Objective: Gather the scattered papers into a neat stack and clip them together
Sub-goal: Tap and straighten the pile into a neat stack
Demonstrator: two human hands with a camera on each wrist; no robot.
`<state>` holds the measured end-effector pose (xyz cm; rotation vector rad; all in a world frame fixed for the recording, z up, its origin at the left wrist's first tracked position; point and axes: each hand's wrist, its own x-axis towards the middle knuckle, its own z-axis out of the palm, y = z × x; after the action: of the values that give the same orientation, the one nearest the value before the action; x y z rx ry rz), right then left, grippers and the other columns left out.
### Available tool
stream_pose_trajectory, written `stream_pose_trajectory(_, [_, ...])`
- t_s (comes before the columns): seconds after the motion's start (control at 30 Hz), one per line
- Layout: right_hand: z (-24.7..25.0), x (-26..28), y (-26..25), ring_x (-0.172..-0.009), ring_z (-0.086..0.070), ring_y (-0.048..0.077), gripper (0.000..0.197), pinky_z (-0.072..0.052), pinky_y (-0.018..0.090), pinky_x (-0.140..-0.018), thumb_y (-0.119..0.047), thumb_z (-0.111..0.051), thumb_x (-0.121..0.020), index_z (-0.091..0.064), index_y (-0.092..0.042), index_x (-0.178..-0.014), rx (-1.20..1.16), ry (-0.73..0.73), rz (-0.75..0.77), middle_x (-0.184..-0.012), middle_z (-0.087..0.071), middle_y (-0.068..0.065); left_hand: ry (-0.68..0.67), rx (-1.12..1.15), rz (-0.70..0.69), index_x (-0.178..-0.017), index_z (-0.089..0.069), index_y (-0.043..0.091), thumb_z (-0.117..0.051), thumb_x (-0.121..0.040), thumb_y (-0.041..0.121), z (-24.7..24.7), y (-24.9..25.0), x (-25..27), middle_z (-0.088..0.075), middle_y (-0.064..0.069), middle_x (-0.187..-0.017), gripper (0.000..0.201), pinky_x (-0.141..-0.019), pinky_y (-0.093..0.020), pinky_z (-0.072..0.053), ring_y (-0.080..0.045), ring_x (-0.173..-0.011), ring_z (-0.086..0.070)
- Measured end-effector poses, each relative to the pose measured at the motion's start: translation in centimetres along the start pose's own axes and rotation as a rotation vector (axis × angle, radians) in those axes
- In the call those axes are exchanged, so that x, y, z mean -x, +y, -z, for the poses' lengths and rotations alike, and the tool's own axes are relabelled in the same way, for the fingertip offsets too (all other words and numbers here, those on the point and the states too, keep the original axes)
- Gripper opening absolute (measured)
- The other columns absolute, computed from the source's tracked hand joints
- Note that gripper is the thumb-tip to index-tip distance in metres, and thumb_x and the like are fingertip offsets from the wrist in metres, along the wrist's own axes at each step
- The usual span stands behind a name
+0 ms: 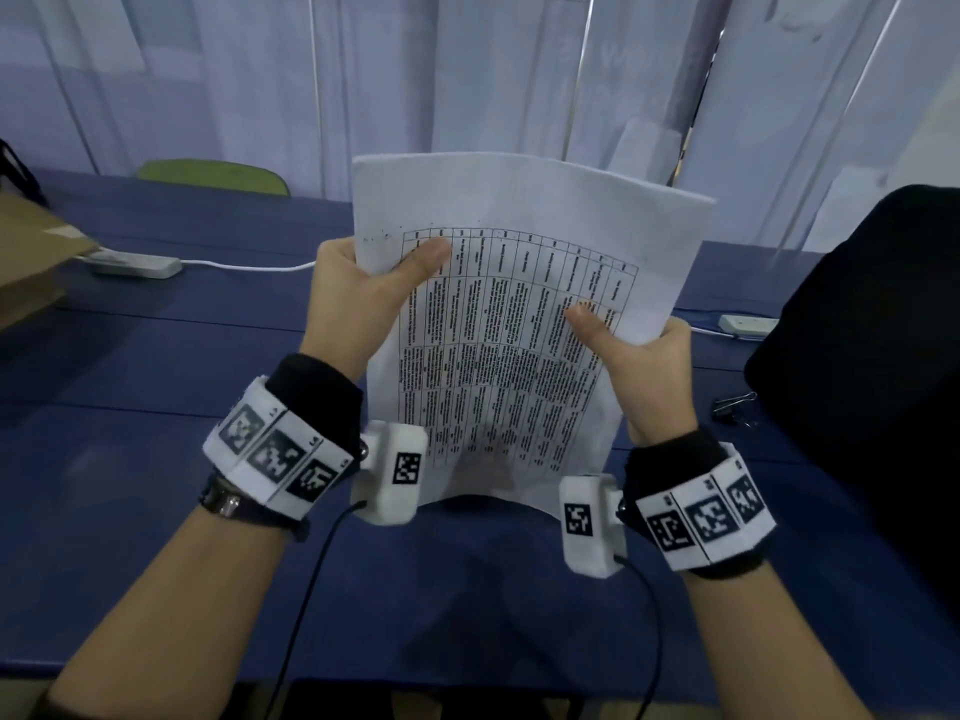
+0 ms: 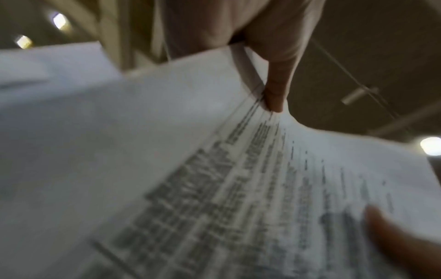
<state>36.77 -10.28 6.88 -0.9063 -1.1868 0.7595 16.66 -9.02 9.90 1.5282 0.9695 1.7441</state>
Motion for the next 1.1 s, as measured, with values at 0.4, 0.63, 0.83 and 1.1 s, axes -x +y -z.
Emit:
stream_pose_trajectory(0.4, [-0.3,-0.1,0.6,-0.068,-0.068,-0.006,0.019,-0.053,0.012,-0.067,-0.004,-0.073,-0.07,-0.066,-0.021,-0.076,-0.084,-0.044,-0.026,-0.063,-0.072,-0.019,-0.055,0.078,0.132,-0.078,-0.069,0.022,-0.073,-0.074,0.008,1.3,0.3,0.0,-0.075,0.016,-0.072,0.015,-0.09,-0.035,-0.055,-0.004,-0.077,-0.071])
stream_pose_trajectory(0.63, [-1.1,-0.6,0.8,-0.07,-0.068,-0.005,0.02,-0.053,0.013,-0.069,0.0,-0.071,-0.074,-0.066,-0.02,-0.078,-0.081,0.004,0.026,-0.065,-0.072,-0.02,-0.009,0.08,0.097,-0.076,-0.068,0.02,-0.075,-0.071,0.009,0.7,0.7,-0.3,-0.074,0.016,-0.068,0.014,-0.085,-0.032,-0.058,-0.004,-0.074,-0.071])
stream_pose_trajectory(0.83, [-0.1,0.2,2.4,-0.071,-0.067,-0.007,0.024,-0.054,0.013,-0.072,-0.001,-0.07,-0.074,-0.066,-0.024,-0.08,-0.004,-0.089,-0.029,-0.066,-0.072,-0.022,-0.035,0.05,0.169,-0.076,-0.069,0.016,-0.076,-0.07,0.005,1.2,-0.3,-0.6,-0.075,0.013,-0.069,0.014,-0.089,-0.04,-0.056,-0.007,-0.074,-0.072])
stream_pose_trajectory(1.1, [8.8,-3.6,6.7,-0.117,-0.054,0.018,0.051,-0.048,0.024,-0.082,-0.012,-0.07,-0.078,-0.048,-0.021,-0.123,0.721,-0.649,-0.528,-0.12,-0.059,0.006,-0.08,0.09,0.135,-0.08,-0.068,0.015,-0.072,-0.072,0.002,1.4,-0.7,-0.9,-0.076,0.013,-0.073,0.016,-0.081,-0.033,-0.059,-0.006,-0.076,-0.073])
